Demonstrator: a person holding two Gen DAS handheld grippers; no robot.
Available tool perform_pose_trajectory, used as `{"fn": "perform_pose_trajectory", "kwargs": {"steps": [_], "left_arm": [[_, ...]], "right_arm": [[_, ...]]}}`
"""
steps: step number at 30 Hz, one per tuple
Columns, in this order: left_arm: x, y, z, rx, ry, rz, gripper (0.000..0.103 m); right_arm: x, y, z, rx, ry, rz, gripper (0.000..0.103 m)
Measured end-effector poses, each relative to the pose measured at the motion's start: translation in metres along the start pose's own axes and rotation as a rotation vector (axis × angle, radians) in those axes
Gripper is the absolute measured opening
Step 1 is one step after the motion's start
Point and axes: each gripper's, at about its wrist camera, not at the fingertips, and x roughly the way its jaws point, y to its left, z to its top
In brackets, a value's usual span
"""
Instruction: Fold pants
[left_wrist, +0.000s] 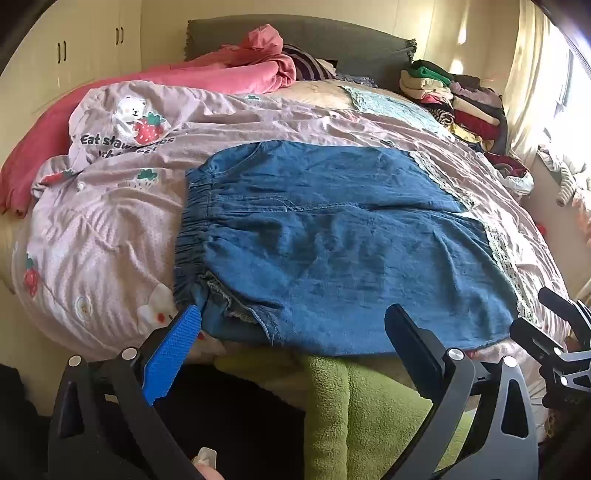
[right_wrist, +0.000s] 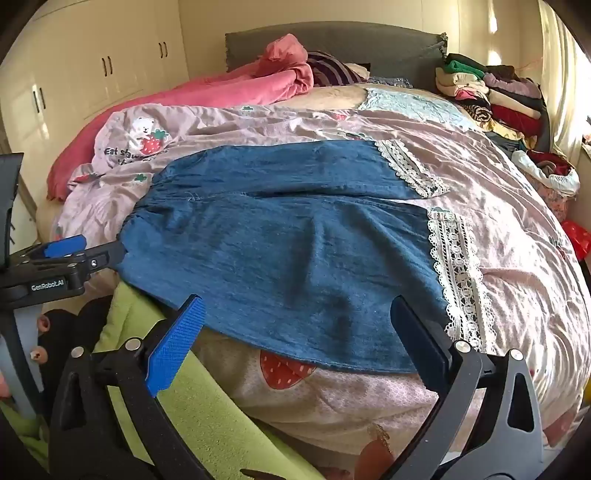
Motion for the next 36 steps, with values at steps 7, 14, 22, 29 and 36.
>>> {"fn": "perform_pose_trajectory", "kwargs": {"steps": [7,14,22,29,36], "left_arm": [[-0.0018,0.0002,0.0002,0.003,-0.003,0.000,0.099],[-0.0005,0.0000,-0.0004,0.005,-0.002,0.002,0.099],[-0.0007,-0.0004,-0.0005,0.007,-0.004,0.004,0.099],[-0.0008,-0.0003,-0.0009,0.007,-0.005,0.005,0.099],[-0.0039,-0.0044,0.0019,0.008,-0.007,0.003,0.099]], "right_arm": [[-0.0003,0.0008,-0.0001,0.002,-0.001,-0.002,0.095],[-0.0001,0.0011,0.0001,0.000,-0.001,0.000,0.095],[-0.0004,0.0033,0.0003,-0.001,-0.001,-0.002,0.095],[-0.0002,0.0050,0.0012,-0.003,0.001,0.000,0.095],[0.0000,0.0051,0.0015,-0.004,0.001,-0.002,0.095]]}}
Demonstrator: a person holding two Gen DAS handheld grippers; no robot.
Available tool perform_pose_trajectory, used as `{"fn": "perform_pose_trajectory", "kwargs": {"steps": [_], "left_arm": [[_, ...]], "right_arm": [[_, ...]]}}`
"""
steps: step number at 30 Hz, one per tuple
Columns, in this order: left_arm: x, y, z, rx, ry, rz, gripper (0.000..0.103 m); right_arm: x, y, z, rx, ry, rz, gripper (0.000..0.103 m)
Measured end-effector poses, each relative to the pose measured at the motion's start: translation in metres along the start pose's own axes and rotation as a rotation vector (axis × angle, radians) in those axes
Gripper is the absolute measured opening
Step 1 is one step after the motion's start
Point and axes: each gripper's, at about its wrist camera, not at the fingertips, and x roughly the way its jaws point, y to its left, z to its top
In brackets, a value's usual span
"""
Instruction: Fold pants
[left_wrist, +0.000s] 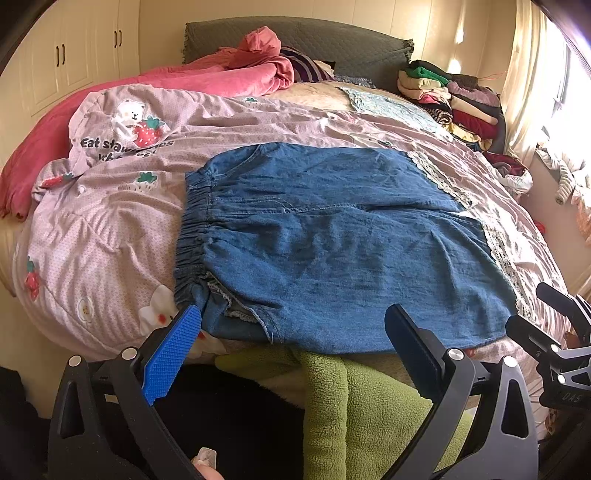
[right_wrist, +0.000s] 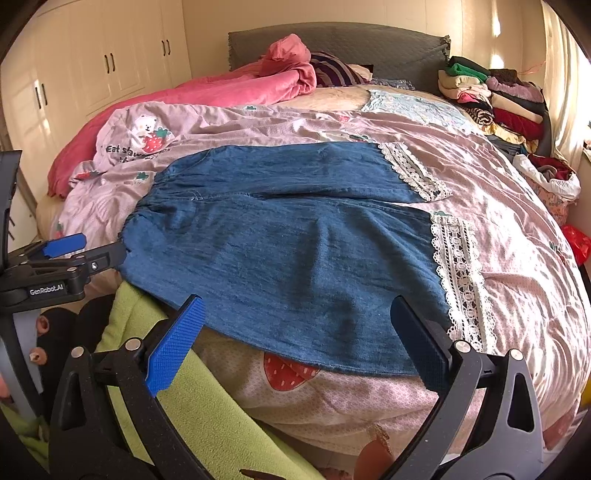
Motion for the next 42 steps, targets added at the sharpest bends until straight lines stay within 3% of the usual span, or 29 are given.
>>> {"fn": "perform_pose_trajectory", "kwargs": {"steps": [31,42], "left_arm": [[-0.005,0.005,0.004,0.005,-0.005,-0.002,0.099],[0.009,0.025,0.022,-0.024,0.001,0.029,0.099]], "right_arm": [[0.001,0.000,0.000,-0.006,0.000,0.004,0.095],[0.018,-0.003,0.024,-0.037,-0.016,0.017,0.095]]}}
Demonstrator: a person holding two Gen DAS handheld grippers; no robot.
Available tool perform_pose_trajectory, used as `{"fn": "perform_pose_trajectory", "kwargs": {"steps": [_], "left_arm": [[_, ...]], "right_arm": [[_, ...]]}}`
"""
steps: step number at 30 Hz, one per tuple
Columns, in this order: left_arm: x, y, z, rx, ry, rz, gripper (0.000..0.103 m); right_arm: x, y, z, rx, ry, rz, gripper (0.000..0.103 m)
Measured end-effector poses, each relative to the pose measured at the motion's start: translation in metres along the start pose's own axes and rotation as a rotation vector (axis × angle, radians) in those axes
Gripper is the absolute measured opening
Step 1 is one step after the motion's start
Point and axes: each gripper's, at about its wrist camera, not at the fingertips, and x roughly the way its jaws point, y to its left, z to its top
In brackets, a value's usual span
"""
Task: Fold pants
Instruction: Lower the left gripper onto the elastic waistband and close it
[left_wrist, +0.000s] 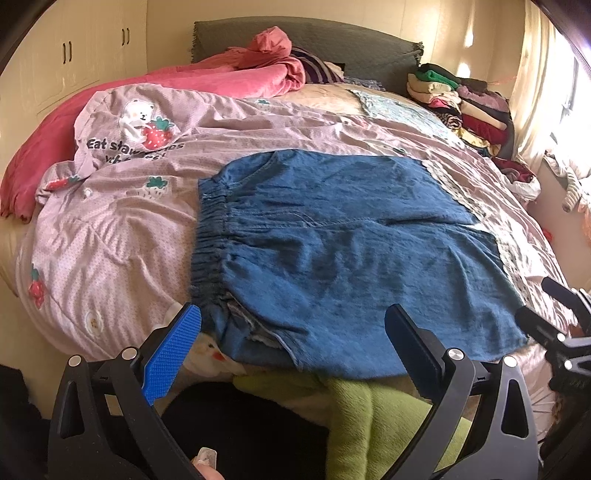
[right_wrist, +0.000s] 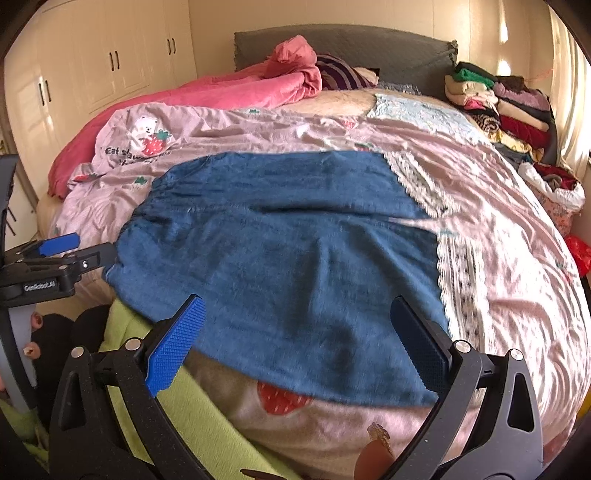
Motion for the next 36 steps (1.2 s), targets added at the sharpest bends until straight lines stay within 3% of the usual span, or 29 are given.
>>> {"fn": "perform_pose_trajectory", "kwargs": {"steps": [9,19,27,36], "left_arm": [[0.025,0.025,0.027,-0.039,0.011,0.035,0.099],[0.052,0.063,0.074,-0.108,-0.001,0.054,0.099],[0.089,0.098,0.113,-0.154,0.014,0.080,0.099],[0.144,0.112,0.136,-0.102,0.087,0.072,0.099]], "right_arm": [[0.031,0.001,0.050,-0.036,-0.031,0.036,0.095],[0.077,0.000,0.104,-0.060,-0.005,0.109,0.095],[0.116,0.017,0.147,-0.153,0.010,0.135,0.095],[0.169,0.033,0.180,-0.216,0.061,0.183,0.095]]}}
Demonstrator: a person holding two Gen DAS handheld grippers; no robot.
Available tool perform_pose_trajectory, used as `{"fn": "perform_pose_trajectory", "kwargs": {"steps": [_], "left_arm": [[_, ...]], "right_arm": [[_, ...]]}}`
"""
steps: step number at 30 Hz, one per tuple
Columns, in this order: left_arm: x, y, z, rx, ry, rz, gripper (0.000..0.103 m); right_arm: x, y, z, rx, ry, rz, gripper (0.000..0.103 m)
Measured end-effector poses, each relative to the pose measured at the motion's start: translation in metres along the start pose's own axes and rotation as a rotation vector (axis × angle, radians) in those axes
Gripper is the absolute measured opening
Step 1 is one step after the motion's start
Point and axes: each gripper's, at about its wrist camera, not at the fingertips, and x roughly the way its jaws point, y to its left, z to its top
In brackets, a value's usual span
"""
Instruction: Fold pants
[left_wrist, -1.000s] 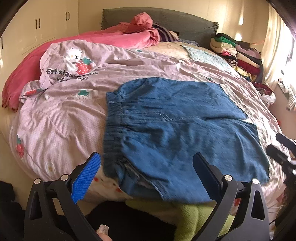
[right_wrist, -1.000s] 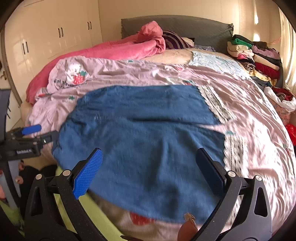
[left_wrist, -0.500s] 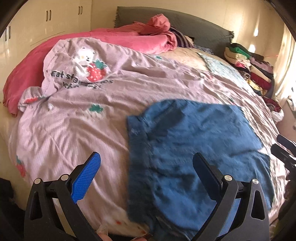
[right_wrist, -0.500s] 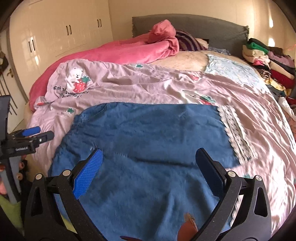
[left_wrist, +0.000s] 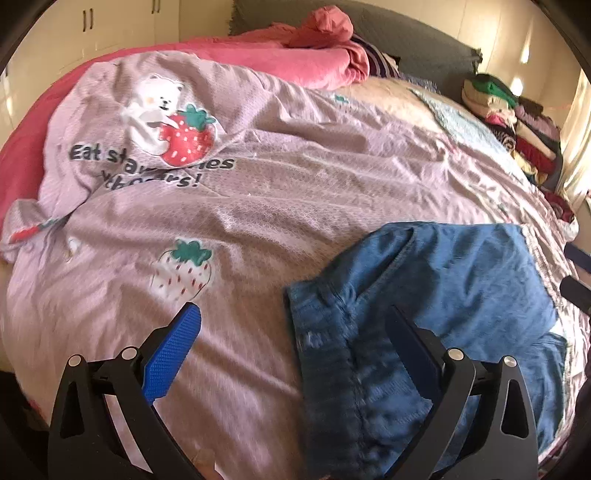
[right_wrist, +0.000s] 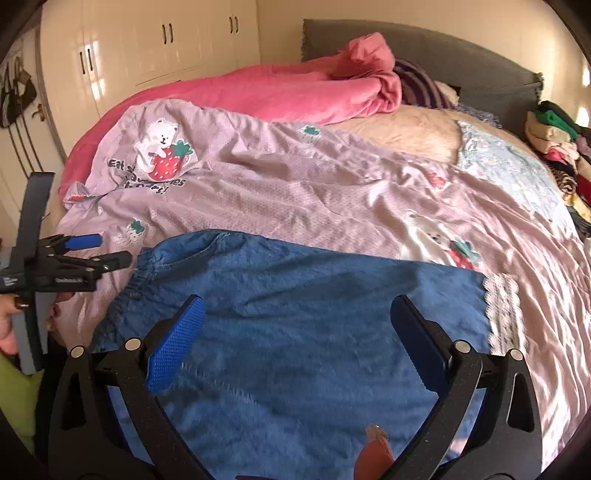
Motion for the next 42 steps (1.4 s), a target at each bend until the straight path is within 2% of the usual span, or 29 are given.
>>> {"fn": "perform_pose_trajectory", "kwargs": {"steps": [3,8,11,15,16,19,21,26,28,29,30,31,32,33,35,42], "left_arm": [[0.017,0.000,0.008,0.014,0.015,-0.024,0.099],[0.041,-0.003,0.015,0.042,0.034,-0.023,0.099],[0.052,-0.001,0.014,0.040,0.036,-0.046,0.096],[0.060,-0.007,0.011,0.083,0.037,-0.093,0.050],[0.061,-0.008,0.009,0.088,0.034,-0.115,0.043],[0.055,-0.013,0.005,0.116,0.005,-0.116,0.038],[0.044,-0.011,0.004,0.101,-0.024,-0.142,0.036],[0.012,-0.004,0.003,0.081,-0.101,-0.216,0.035],[0.006,-0.005,0.002,0.085,-0.113,-0.225,0.035],[0.003,-0.007,0.001,0.089,-0.118,-0.230,0.035],[0.002,-0.008,0.000,0.091,-0.120,-0.232,0.035],[0.002,-0.011,-0.001,0.095,-0.121,-0.230,0.035],[0.002,-0.013,-0.003,0.103,-0.123,-0.220,0.035],[0.001,-0.013,-0.004,0.109,-0.125,-0.209,0.035],[-0.001,-0.014,-0.006,0.118,-0.134,-0.187,0.035],[-0.019,-0.018,-0.017,0.137,-0.157,-0.182,0.035]], "right_arm": [[0.020,0.000,0.008,-0.035,0.025,-0.008,0.095],[0.059,-0.002,0.019,-0.080,0.088,-0.032,0.095],[0.080,-0.001,0.026,-0.101,0.118,-0.018,0.095],[0.105,0.005,0.030,-0.162,0.151,-0.015,0.095],[0.112,0.008,0.031,-0.184,0.161,-0.026,0.095],[0.123,0.013,0.032,-0.242,0.193,-0.032,0.095],[0.127,0.017,0.034,-0.288,0.190,-0.045,0.095],[0.135,0.030,0.038,-0.400,0.182,-0.017,0.095],[0.137,0.038,0.036,-0.451,0.176,-0.023,0.094],[0.139,0.045,0.034,-0.490,0.178,-0.029,0.085],[0.141,0.049,0.033,-0.510,0.191,-0.010,0.060],[0.142,0.055,0.032,-0.516,0.214,0.028,0.046],[0.140,0.062,0.029,-0.521,0.218,0.061,0.024],[0.137,0.066,0.026,-0.534,0.210,0.068,0.012],[0.124,0.072,0.019,-0.547,0.177,0.055,0.009],[0.047,0.049,0.007,-0.376,0.034,0.094,0.006]]}}
